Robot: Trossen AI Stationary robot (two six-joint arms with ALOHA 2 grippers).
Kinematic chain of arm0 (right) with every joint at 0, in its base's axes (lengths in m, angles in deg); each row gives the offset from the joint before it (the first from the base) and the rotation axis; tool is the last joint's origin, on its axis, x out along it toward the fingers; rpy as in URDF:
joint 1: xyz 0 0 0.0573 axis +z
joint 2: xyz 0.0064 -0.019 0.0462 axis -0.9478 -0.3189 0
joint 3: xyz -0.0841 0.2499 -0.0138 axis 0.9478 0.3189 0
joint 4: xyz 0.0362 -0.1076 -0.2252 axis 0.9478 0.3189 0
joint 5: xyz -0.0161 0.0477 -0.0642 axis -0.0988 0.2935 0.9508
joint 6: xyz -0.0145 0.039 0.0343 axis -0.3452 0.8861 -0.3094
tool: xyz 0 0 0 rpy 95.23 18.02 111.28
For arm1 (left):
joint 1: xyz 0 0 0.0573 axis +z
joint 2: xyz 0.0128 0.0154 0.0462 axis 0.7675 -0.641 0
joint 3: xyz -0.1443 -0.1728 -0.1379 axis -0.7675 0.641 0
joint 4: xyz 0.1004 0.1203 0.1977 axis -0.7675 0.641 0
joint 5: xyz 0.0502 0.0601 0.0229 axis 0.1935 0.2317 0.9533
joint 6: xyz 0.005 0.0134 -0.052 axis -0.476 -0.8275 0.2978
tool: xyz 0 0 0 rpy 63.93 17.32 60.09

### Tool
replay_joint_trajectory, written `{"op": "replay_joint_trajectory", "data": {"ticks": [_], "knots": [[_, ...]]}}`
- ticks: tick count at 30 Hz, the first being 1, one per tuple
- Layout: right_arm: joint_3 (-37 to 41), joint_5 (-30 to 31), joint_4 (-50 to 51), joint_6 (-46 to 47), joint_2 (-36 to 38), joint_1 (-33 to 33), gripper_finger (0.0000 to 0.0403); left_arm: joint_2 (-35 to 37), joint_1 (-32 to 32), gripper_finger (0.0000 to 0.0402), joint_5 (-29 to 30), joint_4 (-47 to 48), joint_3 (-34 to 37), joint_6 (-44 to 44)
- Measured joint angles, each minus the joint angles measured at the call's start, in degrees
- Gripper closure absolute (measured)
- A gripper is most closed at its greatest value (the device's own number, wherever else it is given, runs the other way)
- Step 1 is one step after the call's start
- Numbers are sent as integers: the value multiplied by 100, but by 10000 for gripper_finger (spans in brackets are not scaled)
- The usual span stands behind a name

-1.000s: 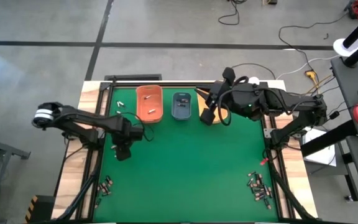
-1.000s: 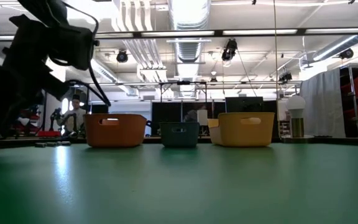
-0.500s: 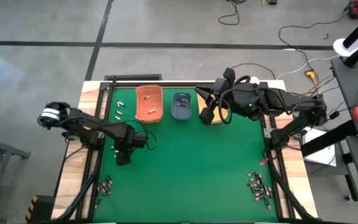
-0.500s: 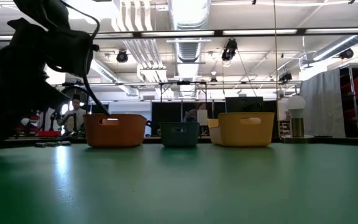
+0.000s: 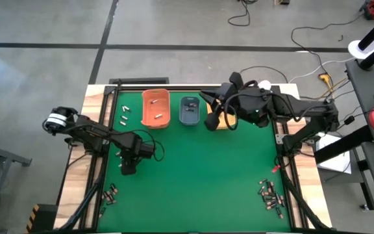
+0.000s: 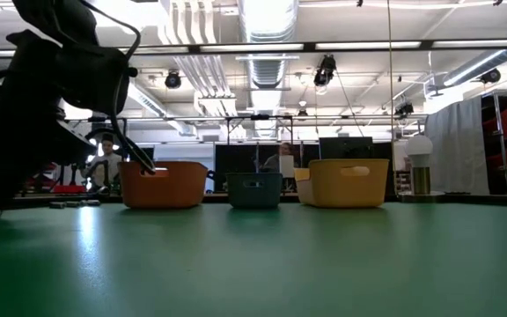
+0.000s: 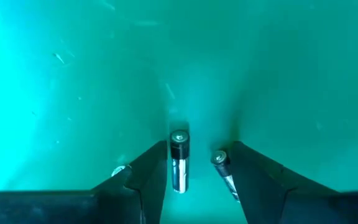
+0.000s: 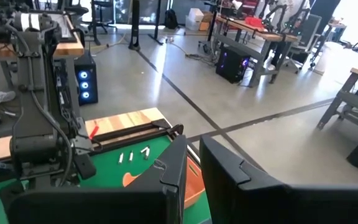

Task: Sort batteries
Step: Put the silver battery into the orange bin

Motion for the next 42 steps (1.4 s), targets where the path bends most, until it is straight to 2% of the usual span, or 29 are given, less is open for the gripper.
{"op": "replay_joint_trajectory", "data": {"ticks": [15,35,38,42], "knots": [[-3,2,-7,-2,-73,-2,364,18,28,247,64,-96,54,110],[-3,-9,-129,33,-84,0,364,76,424,248,19,-236,157,327],[-3,-14,-129,35,-84,0,364,76,424,265,48,-228,159,328],[-3,-20,-129,35,-84,0,364,76,426,312,123,-210,166,330]]}}
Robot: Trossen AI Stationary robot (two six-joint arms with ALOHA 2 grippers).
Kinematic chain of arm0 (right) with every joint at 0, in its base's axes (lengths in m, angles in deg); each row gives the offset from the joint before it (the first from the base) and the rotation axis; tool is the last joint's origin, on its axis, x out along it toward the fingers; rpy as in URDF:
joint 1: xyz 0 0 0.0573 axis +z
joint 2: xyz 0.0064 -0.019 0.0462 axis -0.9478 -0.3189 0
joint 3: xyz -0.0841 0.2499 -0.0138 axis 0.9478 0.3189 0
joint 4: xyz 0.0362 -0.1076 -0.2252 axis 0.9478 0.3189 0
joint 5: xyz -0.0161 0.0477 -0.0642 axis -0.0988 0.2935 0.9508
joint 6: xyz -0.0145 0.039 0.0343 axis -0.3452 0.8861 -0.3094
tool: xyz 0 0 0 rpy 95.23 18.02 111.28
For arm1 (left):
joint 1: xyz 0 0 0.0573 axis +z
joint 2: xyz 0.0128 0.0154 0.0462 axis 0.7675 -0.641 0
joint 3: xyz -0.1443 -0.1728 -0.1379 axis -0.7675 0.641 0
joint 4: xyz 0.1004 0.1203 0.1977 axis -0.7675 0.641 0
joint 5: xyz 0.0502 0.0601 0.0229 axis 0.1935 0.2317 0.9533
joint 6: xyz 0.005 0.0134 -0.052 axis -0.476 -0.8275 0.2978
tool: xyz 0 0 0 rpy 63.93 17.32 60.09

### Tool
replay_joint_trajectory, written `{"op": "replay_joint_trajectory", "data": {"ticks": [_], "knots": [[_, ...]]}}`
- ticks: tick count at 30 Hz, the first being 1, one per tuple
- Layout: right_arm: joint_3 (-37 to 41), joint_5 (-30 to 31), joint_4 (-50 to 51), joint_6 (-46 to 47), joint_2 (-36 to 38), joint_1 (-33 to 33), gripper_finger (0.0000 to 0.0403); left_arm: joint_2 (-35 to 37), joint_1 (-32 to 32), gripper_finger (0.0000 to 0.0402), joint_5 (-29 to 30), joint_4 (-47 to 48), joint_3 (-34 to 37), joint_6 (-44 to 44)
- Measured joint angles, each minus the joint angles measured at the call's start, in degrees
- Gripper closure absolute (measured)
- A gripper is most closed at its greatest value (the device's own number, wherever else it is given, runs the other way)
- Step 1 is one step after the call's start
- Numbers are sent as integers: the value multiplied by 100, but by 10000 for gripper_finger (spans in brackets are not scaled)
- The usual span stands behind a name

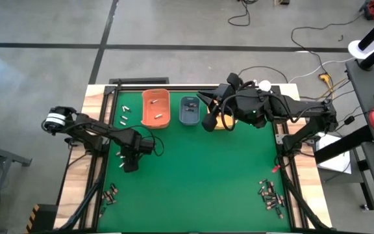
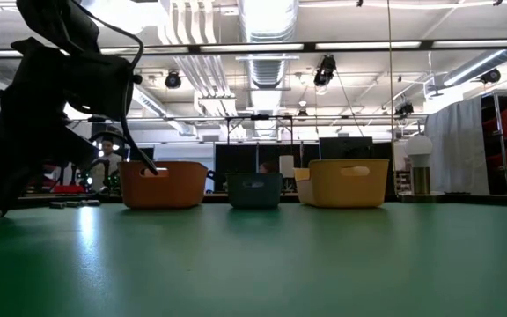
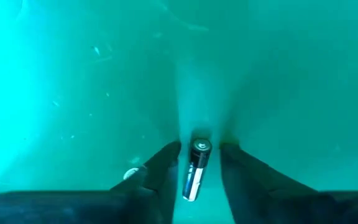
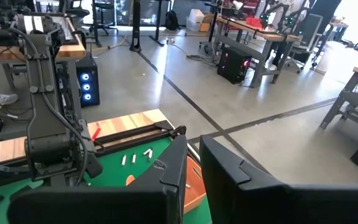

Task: Sort batteries
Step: Put the silver battery into the orange bin

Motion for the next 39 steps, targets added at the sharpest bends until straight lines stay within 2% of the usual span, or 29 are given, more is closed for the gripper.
{"op": "replay_joint_trajectory", "data": {"ticks": [5,9,17,20,29,34,39], "knots": [[0,0,0,2,0,0,364,0,0,360,124,3,2,-11],[0,-2,0,2,0,0,364,4,0,378,139,-6,4,-38],[0,-26,2,2,0,0,364,63,-2,384,319,-154,-93,-183],[0,-27,1,3,0,0,364,229,2,384,496,-470,-142,-188],[0,-28,0,-43,0,9,364,971,64,385,480,-320,-453,-350],[0,-28,2,-85,0,9,364,1613,498,385,572,-329,-746,-744],[0,-39,28,-92,0,11,364,2148,1300,385,578,-583,-1151,-1457]]}}
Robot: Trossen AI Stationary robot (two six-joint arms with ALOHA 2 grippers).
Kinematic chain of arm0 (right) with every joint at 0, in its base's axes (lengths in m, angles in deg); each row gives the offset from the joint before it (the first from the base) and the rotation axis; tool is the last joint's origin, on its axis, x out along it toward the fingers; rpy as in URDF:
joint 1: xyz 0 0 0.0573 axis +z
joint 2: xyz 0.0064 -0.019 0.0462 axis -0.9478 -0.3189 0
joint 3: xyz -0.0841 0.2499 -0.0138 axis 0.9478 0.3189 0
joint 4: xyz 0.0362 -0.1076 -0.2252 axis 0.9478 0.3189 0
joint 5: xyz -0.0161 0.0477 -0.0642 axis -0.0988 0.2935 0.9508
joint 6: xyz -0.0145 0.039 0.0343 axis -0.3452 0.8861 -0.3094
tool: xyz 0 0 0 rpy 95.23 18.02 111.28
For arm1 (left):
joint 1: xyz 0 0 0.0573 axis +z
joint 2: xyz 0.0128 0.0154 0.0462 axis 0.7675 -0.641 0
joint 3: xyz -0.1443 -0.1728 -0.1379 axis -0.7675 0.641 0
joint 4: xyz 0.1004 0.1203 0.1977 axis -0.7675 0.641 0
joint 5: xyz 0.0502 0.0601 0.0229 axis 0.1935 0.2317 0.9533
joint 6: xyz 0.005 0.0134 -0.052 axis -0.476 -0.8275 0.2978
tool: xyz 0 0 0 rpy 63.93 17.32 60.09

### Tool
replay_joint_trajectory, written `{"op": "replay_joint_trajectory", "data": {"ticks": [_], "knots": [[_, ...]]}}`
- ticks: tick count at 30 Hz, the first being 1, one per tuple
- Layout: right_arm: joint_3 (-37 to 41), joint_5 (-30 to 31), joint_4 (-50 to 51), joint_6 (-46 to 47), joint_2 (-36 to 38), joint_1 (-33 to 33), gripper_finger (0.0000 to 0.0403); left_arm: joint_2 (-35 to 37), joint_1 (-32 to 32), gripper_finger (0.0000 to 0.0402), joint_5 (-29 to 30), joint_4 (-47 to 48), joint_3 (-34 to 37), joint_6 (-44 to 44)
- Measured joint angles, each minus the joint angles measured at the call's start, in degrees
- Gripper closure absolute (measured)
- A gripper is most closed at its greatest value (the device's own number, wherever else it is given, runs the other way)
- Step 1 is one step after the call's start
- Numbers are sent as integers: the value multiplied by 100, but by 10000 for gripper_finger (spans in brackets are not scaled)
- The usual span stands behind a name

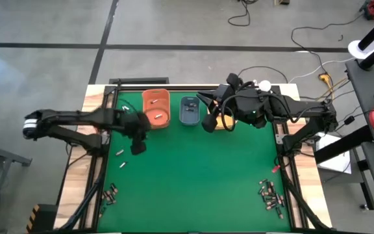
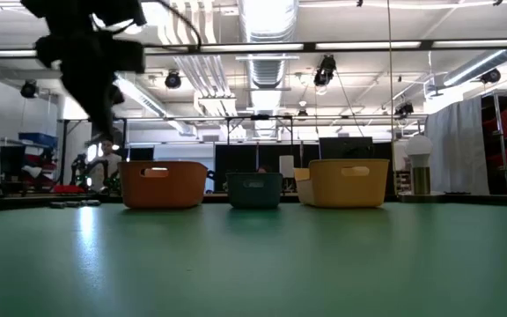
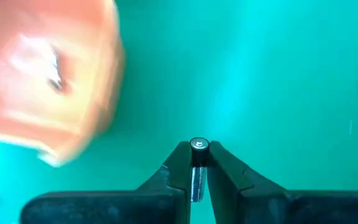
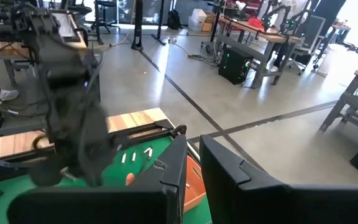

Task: Sort batteries
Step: Put the silver battery into the orange bin

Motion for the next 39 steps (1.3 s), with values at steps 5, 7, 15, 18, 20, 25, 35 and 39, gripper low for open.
{"op": "replay_joint_trajectory", "data": {"ticks": [5,7,15,18,20,25,35,39], "knots": [[0,-6,19,-46,0,0,364,-163,1008,386,-8,-437,-561,-735],[0,-6,19,-104,0,0,364,-589,1451,386,-28,-383,-879,-1133],[-2,-85,92,-37,0,59,364,-2712,2670,386,-338,-9,-2236,-1999],[-1,-118,217,121,0,153,364,-3199,2894,386,-358,-5,-2508,-2194],[-2,-122,274,234,0,220,364,-3434,3028,386,-358,-5,-2569,-2289],[-2,-120,370,353,0,340,364,-3855,3297,386,-418,-96,-2550,-2339],[-2,-112,368,286,0,352,364,-4372,3303,386,-482,-119,-2532,-2148],[-2,-112,368,286,0,352,364,-4449,3306,386,-469,-118,-2529,-2012]]}}
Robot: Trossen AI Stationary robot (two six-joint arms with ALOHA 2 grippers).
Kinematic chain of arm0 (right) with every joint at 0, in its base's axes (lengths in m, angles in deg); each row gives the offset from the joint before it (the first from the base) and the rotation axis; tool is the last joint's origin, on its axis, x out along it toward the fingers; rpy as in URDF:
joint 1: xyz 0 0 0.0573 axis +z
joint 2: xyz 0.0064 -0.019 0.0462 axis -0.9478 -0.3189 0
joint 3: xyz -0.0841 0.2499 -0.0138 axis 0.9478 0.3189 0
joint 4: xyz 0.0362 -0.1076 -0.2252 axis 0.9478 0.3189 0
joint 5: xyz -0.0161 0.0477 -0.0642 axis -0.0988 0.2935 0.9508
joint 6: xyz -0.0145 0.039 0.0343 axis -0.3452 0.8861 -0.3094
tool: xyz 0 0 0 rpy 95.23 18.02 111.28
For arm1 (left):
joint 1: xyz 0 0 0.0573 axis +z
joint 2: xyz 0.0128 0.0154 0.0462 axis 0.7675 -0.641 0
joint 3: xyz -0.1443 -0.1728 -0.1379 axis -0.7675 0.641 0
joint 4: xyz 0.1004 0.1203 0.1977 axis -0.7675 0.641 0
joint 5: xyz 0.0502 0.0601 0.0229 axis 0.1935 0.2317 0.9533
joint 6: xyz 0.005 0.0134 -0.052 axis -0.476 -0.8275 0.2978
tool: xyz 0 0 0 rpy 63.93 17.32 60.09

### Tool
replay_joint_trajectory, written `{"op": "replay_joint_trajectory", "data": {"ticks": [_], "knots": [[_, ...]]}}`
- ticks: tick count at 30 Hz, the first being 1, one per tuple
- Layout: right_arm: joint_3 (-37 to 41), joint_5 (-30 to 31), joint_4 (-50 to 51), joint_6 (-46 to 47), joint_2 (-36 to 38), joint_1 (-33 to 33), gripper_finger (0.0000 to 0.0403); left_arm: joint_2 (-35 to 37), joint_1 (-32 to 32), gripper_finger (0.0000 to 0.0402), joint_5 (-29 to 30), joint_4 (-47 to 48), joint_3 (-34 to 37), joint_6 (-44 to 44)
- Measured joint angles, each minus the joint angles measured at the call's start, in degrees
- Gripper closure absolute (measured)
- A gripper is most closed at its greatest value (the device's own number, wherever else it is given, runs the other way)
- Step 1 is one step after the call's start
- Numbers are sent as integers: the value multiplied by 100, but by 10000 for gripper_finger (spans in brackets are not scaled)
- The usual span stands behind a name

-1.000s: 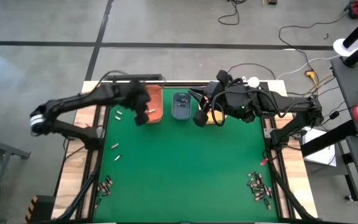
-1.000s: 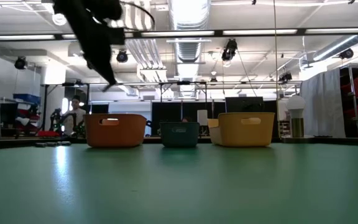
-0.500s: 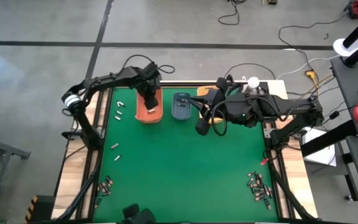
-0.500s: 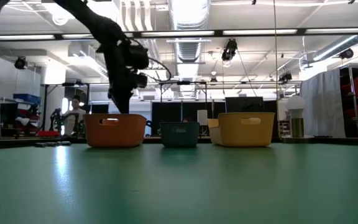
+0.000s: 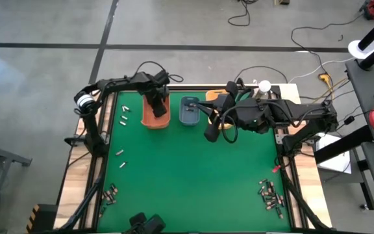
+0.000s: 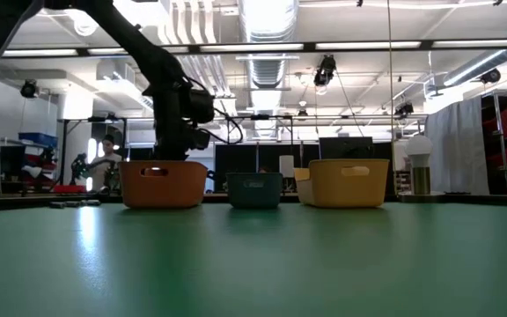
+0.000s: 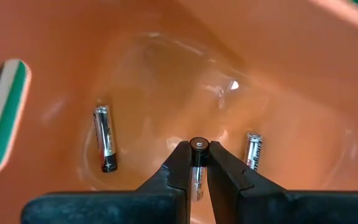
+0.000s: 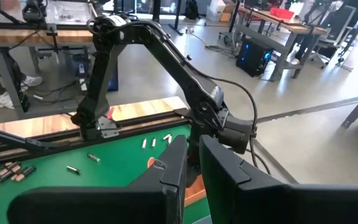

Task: Sort batteries
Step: Put the silver battery into the orange bin

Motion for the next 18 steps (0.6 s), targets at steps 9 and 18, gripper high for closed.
{"op": "replay_joint_trajectory", "data": {"ticks": [9,18], "knots": [[0,17,0,7,0,0,364,-116,-119,386,241,-5,10,204],[0,22,-2,4,0,-4,364,-196,-132,386,291,-41,11,351]]}}
